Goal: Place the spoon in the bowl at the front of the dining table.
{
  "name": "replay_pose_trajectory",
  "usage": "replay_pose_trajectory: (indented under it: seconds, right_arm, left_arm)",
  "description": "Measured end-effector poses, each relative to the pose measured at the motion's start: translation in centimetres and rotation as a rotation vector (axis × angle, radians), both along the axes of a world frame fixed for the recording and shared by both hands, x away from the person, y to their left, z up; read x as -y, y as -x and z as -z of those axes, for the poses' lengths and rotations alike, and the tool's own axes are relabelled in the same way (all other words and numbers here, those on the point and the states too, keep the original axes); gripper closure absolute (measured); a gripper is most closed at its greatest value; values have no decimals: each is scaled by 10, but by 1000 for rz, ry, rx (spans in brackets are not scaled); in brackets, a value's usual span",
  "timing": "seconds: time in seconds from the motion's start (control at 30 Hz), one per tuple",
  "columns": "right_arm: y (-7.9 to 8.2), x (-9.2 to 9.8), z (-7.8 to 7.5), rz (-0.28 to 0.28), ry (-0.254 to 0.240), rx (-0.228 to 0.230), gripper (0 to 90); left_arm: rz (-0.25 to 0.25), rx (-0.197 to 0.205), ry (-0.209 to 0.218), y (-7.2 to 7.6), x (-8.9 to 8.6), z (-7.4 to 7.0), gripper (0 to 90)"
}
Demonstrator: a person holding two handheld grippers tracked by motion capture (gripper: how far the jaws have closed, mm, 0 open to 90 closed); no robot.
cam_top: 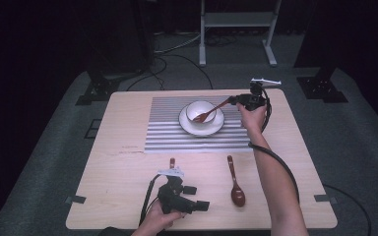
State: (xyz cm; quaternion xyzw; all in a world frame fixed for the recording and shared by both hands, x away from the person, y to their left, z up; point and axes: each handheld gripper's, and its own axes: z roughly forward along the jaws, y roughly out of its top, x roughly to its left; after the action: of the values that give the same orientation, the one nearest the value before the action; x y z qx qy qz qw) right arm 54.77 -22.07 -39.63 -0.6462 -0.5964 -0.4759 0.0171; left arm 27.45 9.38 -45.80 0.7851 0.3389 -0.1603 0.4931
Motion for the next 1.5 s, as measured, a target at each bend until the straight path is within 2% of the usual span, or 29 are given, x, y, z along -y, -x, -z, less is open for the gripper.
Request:
replay_pose_trajectory:
  seconds: [0.23, 0.33, 0.6, 1.0, 1.2, 1.5]
  right_arm:
    - [5, -1, -5, -30, 9, 12, 695]
    - [9, 1, -6, -50, 10, 16, 649]
    - [16, 7, -10, -62, 10, 32, 565]
    - [27, 10, -12, -97, 2, 26, 433]
    - [31, 9, -13, -118, 0, 19, 392]
    - [37, 7, -13, -152, -11, 7, 376]
  left_arm:
    - [0, 0, -2, -1, 1, 0, 36]
    - [0, 1, -2, -1, 2, 0, 36]
    - [0, 2, -3, -2, 2, 0, 36]
    - [-2, -2, -8, -3, 4, 1, 36]
    - [-1, -6, -8, -4, 5, 2, 37]
    - [3, -4, -8, -4, 5, 2, 36]
